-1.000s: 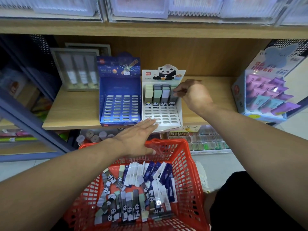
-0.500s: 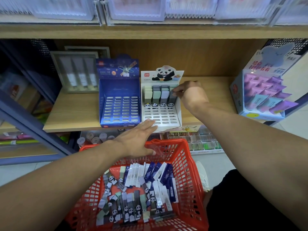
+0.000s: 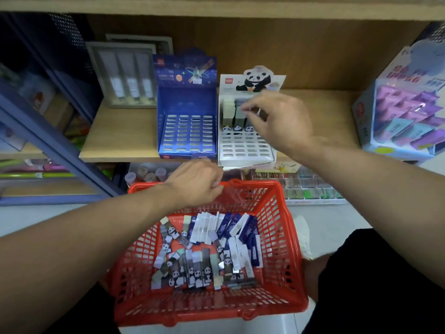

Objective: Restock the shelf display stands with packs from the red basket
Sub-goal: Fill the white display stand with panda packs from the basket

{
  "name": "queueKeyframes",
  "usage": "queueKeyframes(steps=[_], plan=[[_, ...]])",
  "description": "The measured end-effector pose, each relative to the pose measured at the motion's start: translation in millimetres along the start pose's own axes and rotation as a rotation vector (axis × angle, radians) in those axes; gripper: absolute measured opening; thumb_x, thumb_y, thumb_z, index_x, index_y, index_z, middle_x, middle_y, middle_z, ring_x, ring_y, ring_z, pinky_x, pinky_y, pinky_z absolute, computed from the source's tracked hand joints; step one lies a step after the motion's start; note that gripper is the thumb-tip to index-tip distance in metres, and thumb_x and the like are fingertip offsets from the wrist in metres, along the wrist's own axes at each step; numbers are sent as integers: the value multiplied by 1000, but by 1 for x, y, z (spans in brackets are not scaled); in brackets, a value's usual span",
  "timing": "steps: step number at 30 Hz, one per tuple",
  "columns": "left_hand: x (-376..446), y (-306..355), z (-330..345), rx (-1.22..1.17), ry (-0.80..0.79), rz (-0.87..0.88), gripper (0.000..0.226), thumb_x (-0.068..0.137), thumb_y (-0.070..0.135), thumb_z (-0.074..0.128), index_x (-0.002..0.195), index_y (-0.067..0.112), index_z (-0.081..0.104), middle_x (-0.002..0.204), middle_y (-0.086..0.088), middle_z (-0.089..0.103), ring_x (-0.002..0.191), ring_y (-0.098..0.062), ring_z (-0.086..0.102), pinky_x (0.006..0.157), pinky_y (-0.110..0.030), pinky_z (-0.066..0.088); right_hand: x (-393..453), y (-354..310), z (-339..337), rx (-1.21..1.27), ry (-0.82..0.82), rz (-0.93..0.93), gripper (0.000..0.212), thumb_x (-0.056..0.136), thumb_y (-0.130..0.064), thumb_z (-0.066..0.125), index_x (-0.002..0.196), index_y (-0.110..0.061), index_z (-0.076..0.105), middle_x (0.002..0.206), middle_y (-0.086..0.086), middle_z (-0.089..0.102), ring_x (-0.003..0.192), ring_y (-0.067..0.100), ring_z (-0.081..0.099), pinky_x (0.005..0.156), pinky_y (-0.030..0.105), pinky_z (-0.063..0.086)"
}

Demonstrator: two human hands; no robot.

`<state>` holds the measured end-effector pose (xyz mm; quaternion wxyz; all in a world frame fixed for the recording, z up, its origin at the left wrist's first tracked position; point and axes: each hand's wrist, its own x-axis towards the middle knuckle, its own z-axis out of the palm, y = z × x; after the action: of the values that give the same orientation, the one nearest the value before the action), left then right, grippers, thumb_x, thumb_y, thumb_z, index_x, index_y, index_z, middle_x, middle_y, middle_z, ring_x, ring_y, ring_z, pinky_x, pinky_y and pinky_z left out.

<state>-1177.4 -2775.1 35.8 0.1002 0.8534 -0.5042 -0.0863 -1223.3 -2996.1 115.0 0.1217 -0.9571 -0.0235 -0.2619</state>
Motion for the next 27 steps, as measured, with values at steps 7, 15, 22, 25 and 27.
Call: queueKeyframes(steps=[7,15,22,25,27], plan=[[-42,-31,43,-25,-356,-297,25,92,41,60,75,23,54,76,5,61,74,-20,60,63,-31,43,-105,-33,79,-134,-822,-380,16,96,-21,47,98,-27,62,91,-8,65,70,18,62,58,31,52],[-95,-8,210,-365,-645,-717,42,85,51,60,113,20,62,124,-8,63,100,-25,64,84,-29,50,-224,-29,188,137,-1184,489,22,97,-16,57,115,-22,69,121,5,67,102,27,64,75,31,48],[-105,-17,262,-301,-634,-883,44,95,27,55,136,10,50,141,-12,52,128,-31,54,100,-37,47,-289,-57,255,351,-1189,772,38,90,-23,65,128,-21,60,123,12,65,101,31,63,76,28,50],[-104,-26,275,-349,-573,-995,39,92,29,58,124,7,58,130,-17,60,120,-34,59,94,-40,52,-285,-67,274,391,-1137,805,49,91,-23,65,138,-25,52,125,12,63,95,29,63,68,26,48],[-101,-24,278,-379,-565,-1026,38,92,30,62,123,8,61,127,-16,63,117,-34,61,91,-39,52,-283,-77,286,403,-1127,829,42,92,-22,64,132,-23,53,125,9,62,104,31,62,74,30,47]])
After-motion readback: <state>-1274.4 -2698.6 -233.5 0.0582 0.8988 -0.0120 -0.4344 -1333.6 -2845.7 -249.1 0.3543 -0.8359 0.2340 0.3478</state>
